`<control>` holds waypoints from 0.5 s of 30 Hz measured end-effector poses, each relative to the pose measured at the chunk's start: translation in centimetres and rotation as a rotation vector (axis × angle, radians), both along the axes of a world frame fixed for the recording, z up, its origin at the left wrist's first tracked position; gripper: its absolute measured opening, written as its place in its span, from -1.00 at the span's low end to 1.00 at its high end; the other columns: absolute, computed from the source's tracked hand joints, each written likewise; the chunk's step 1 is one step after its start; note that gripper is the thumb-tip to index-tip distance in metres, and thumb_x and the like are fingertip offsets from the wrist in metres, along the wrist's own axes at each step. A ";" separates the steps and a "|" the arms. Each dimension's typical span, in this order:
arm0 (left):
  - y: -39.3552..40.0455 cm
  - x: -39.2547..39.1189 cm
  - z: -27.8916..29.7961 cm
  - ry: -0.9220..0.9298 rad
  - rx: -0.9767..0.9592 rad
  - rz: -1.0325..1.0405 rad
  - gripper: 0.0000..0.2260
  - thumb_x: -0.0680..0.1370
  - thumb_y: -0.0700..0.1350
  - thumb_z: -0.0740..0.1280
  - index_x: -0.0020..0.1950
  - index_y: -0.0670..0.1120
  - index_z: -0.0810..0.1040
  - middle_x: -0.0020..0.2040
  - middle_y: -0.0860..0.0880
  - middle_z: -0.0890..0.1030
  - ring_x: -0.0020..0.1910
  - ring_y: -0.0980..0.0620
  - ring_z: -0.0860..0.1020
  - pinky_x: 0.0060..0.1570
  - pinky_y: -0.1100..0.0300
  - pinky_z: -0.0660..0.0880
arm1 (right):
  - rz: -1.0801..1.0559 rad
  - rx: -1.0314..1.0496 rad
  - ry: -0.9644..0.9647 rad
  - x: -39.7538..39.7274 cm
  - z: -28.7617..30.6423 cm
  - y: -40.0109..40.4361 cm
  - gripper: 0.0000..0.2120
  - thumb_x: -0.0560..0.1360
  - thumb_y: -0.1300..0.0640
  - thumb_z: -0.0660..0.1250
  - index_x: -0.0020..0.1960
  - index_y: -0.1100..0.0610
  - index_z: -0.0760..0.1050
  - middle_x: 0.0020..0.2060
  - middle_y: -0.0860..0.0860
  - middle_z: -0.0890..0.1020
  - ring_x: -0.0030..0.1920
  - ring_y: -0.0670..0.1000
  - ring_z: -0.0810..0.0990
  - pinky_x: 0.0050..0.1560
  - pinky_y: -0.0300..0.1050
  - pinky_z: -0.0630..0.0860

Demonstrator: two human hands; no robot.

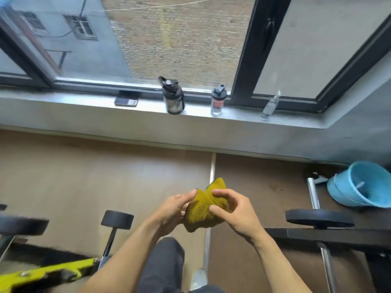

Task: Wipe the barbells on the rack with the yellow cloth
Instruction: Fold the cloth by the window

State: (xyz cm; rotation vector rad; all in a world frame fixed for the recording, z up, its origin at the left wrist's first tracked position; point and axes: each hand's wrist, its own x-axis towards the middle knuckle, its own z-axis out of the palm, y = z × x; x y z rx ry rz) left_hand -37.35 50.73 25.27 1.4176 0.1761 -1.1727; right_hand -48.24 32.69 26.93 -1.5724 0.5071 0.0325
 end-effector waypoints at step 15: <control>-24.0 23.1 -2.9 -0.518 0.109 -0.496 -0.63 0.47 -0.40 0.31 0.20 -0.09 0.61 0.01 -0.04 0.58 -0.14 0.24 0.59 -0.08 0.38 0.49 | -0.065 -0.376 0.408 19.9 -4.8 -18.6 -0.23 0.22 0.11 0.57 0.36 -0.10 0.37 0.18 0.00 0.43 0.13 -0.03 0.51 0.12 -0.24 0.41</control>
